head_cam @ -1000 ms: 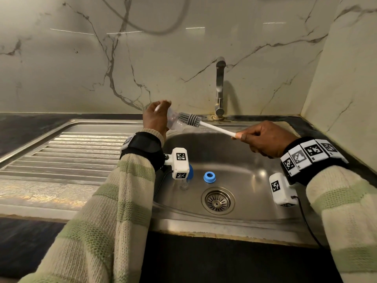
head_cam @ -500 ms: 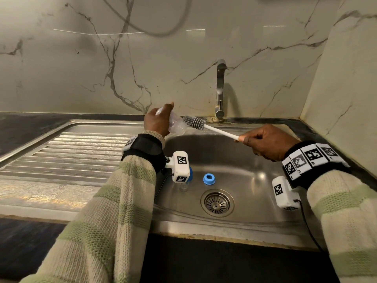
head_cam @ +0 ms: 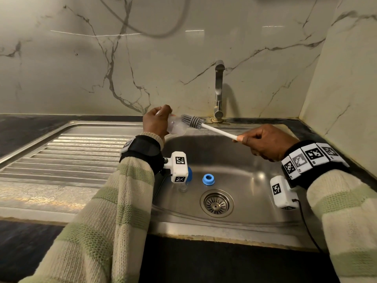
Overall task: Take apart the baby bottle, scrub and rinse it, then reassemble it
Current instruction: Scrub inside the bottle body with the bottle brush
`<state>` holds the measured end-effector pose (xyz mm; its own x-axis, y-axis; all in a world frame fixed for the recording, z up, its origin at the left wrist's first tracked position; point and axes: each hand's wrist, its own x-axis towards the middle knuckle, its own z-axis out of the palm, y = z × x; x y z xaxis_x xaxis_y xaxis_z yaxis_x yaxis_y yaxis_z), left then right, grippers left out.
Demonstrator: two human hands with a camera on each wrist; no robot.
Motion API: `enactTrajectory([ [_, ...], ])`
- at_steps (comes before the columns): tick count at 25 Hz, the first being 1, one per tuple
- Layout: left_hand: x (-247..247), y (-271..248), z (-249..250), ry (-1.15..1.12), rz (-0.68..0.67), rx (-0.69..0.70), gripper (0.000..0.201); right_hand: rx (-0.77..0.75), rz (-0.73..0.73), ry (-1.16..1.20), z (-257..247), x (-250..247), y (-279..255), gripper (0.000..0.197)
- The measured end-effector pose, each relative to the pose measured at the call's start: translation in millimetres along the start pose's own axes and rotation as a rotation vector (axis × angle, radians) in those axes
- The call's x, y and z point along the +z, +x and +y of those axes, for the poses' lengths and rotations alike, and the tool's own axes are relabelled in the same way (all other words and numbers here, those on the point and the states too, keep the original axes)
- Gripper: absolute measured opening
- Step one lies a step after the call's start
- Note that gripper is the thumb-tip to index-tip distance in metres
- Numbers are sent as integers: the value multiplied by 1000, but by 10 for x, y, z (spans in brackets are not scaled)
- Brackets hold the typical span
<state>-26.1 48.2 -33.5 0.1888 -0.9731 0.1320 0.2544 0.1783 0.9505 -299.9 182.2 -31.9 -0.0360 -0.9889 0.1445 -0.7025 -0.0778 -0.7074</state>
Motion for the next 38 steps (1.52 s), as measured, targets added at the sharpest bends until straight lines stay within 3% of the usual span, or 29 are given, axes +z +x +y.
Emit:
enactTrajectory([
  [12,41,5,18,-92,60,0,15,0,24,-122,-38,-36,-18,27],
  [16,75,-17,43,-64,53,33,17,-18,-57,-171,-109,32,-45,28],
  [20,-32,83,38,51,133,85,19,-19,-49,-95,-85,22,-62,25],
  [23,-67,113,4,153,180,136,19,-19,48,87,-50,-45,-60,21],
  [27,-49,120,1,86,211,83,20,6,1,44,-12,3,-47,22],
  [38,5,116,-16,150,141,61,24,-13,-39,-48,-64,3,-39,23],
])
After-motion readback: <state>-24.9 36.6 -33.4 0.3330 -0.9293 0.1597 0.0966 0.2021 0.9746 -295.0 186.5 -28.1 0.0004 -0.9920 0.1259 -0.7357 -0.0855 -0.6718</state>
